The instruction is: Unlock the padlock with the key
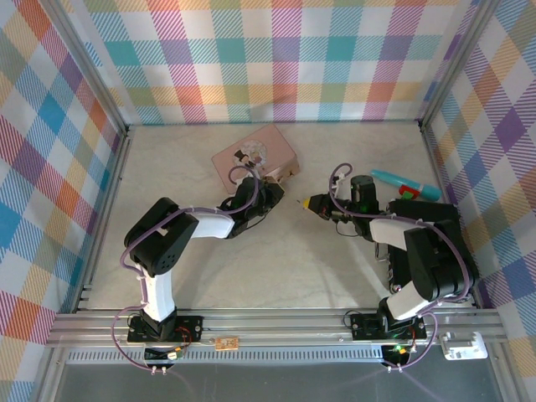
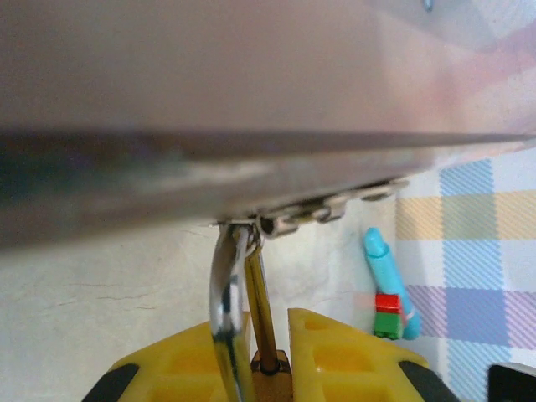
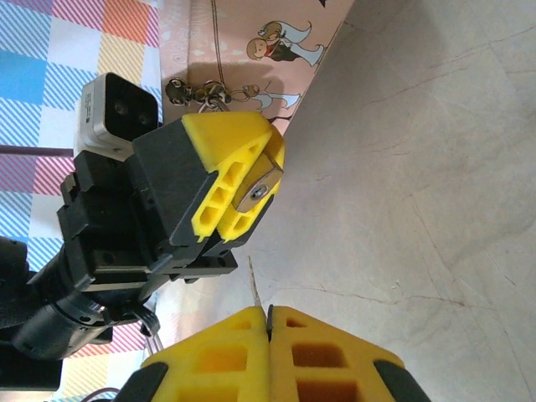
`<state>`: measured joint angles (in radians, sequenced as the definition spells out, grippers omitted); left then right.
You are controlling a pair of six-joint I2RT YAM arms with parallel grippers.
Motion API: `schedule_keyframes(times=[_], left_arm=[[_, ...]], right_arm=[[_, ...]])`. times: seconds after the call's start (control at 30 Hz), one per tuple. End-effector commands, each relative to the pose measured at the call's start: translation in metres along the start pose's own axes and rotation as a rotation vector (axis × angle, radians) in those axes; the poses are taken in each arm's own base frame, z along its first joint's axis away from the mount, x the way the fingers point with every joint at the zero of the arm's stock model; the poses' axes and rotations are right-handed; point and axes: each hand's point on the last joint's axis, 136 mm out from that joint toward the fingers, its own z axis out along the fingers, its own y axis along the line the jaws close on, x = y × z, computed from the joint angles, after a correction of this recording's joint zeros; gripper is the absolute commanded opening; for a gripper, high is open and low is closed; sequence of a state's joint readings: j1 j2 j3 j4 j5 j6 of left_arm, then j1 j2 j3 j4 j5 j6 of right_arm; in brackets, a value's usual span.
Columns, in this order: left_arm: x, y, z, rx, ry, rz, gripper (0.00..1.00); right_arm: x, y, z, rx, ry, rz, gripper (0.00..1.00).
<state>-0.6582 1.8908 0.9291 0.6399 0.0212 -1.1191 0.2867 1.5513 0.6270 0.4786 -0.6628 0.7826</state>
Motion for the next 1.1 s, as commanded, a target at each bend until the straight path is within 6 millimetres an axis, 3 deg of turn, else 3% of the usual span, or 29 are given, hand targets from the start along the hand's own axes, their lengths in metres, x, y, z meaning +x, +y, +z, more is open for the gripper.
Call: schedule_keyframes(times=[0.0,1.07], left_arm=[[-0.011,-0.056,-0.01,0.231,-0.023,-0.078,0.0],[-0.008,-0.054,-0.008,0.24,-0.029,-0.097,0.0]], right_arm=[[-0.009,0.015,0.008,-0.044,-0.021,-0.03,0.0],[-0.027,0.033,0.037,-0.168,-0.071,-0.062,0.0]])
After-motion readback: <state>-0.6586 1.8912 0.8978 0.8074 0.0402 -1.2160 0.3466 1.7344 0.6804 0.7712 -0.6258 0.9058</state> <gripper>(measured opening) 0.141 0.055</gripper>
